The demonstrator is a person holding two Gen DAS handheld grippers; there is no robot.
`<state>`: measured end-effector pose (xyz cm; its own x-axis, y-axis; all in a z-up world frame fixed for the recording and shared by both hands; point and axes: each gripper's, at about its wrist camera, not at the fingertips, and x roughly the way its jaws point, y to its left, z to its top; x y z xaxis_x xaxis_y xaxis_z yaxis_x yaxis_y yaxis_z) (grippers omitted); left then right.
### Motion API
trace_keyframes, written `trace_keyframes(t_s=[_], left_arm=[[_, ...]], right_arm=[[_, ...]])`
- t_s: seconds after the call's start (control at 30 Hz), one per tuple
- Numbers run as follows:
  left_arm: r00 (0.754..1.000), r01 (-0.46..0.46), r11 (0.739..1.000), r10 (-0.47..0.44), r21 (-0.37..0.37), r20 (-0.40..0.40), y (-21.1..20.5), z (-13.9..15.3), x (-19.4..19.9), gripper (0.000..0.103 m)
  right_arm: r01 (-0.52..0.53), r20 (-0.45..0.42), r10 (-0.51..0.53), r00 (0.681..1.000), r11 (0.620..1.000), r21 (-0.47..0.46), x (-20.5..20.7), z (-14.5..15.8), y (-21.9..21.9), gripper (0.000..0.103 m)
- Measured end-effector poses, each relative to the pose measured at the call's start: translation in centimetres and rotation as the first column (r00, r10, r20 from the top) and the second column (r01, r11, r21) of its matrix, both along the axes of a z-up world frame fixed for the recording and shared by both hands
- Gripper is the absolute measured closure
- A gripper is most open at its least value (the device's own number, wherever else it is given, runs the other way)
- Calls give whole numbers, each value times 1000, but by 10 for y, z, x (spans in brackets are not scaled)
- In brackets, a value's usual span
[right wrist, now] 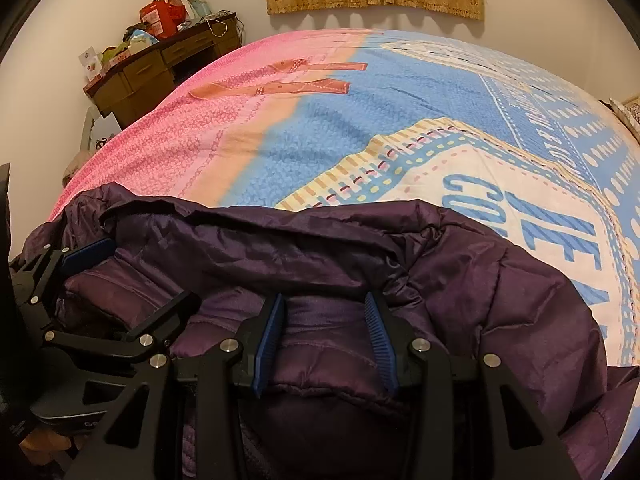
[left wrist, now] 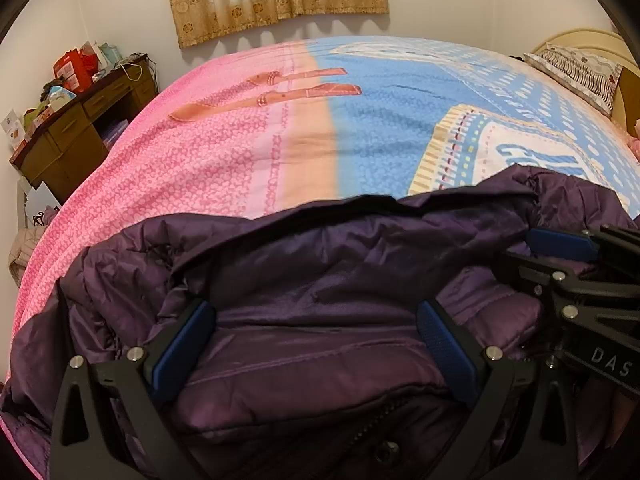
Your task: Fold large clothes
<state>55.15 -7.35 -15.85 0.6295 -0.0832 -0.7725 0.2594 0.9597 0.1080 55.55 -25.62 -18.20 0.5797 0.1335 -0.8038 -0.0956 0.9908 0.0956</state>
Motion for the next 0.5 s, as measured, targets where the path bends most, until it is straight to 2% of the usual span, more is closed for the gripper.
trace_keyframes(t_s=[0.5], left_arm=[[1000,1,1000,-1,-1,-1,0,0,0,0]], right_arm=[[2,-2,-2,1000,1000,-8,0,0,1,58]])
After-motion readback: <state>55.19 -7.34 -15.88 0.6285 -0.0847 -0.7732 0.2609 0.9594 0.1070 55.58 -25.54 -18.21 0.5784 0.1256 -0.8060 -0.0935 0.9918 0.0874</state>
